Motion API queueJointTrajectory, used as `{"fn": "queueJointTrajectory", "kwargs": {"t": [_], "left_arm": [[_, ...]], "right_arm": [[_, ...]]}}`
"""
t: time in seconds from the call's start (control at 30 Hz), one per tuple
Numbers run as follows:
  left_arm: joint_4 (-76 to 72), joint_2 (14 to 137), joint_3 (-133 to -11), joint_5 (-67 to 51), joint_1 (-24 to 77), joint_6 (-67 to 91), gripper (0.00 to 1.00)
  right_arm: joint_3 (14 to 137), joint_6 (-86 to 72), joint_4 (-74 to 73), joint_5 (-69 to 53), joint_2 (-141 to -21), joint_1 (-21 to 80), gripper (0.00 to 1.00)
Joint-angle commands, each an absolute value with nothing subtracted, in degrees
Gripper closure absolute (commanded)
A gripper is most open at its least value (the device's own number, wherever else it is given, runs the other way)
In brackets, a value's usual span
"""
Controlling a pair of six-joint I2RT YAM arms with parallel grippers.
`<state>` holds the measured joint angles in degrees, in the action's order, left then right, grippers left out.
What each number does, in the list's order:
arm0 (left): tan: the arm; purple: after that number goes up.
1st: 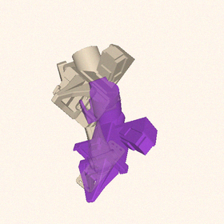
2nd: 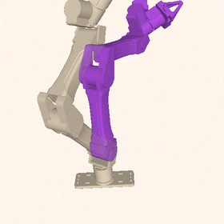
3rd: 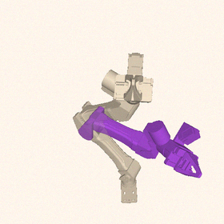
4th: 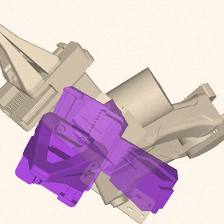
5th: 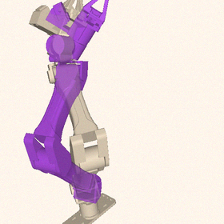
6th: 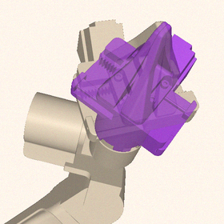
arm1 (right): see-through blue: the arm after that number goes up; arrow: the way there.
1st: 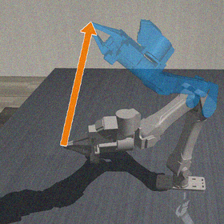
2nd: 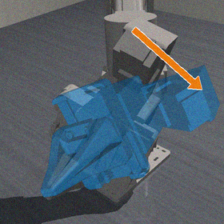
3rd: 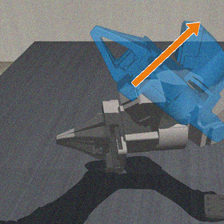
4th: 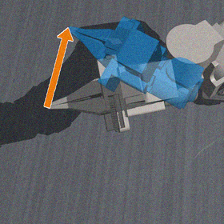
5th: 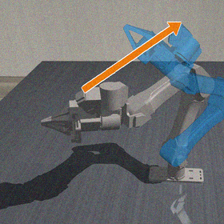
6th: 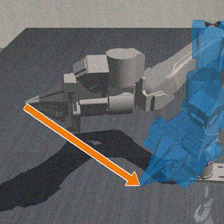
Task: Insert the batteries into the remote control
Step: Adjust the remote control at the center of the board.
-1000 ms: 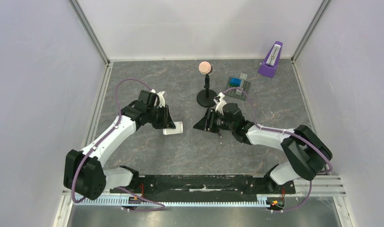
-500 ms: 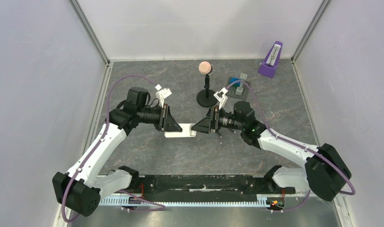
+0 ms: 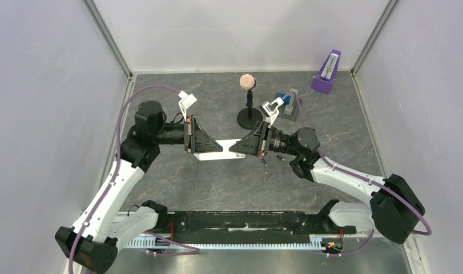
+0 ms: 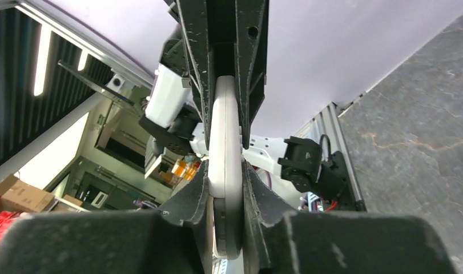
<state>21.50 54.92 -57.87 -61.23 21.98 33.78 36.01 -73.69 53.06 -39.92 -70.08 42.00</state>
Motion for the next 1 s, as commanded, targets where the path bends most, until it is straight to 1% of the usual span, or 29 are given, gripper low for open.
{"fn": "queueJointTrajectory", "kwargs": {"t": [0.0, 0.03, 0.07, 0.1, 0.13, 0.17, 0.2, 0.33, 0.4, 0.53, 0.67, 0.77, 0.83, 0.97], "left_arm": [[4.6, 52.2, -55.0, -62.6, 22.1, 47.4, 0.88], [4.7, 51.8, -54.9, -61.7, 22.1, 47.7, 0.83], [4.7, 51.4, -54.8, -60.5, 22.1, 48.0, 0.81], [4.6, 51.0, -54.7, -59.3, 22.2, 48.4, 0.68], [4.6, 50.3, -54.5, -57.2, 22.2, 48.9, 0.45], [4.2, 49.4, -54.0, -55.3, 22.2, 49.6, 0.28], [3.1, 48.6, -53.3, -53.3, 22.2, 50.6, 0.20], [-2.8, 45.5, -49.9, -49.0, 22.1, 56.2, 0.19], [-3.1, 44.9, -48.5, -47.1, 22.2, 58.1, 0.19], [-2.5, 45.2, -46.7, -45.5, 22.2, 59.6, 0.28], [-1.9, 45.8, -45.6, -45.9, 22.2, 60.6, 0.42], [1.7, 46.0, -45.8, -46.4, 22.2, 58.5, 0.52], [5.8, 46.5, -47.0, -46.4, 22.2, 55.6, 0.55], [9.0, 47.7, -47.5, -49.0, 22.2, 53.1, 0.56]], "right_arm": [[36.3, -83.1, 62.3, -37.6, -68.4, 43.1, 0.90], [36.5, -82.9, 61.9, -37.0, -68.0, 43.3, 0.92], [36.7, -82.7, 61.6, -36.3, -67.7, 43.5, 0.93], [36.8, -82.3, 61.4, -35.3, -67.3, 43.6, 0.94], [36.9, -81.8, 60.9, -34.4, -67.1, 43.8, 0.95], [36.9, -81.4, 60.7, -33.4, -66.9, 44.1, 0.95], [36.9, -80.9, 60.4, -32.3, -66.7, 44.4, 0.95], [37.1, -78.3, 59.1, -29.2, -66.2, 45.2, 0.96], [37.6, -77.8, 58.5, -29.3, -66.5, 45.3, 0.96], [37.8, -76.6, 57.9, -29.2, -67.0, 45.7, 0.95], [38.1, -74.6, 55.3, -28.2, -67.1, 46.5, 0.95], [38.6, -73.0, 52.8, -27.8, -67.3, 46.9, 0.94], [38.7, -72.3, 51.4, -27.8, -67.3, 47.1, 0.94], [38.4, -71.6, 49.2, -27.3, -67.3, 47.2, 0.94]]}}
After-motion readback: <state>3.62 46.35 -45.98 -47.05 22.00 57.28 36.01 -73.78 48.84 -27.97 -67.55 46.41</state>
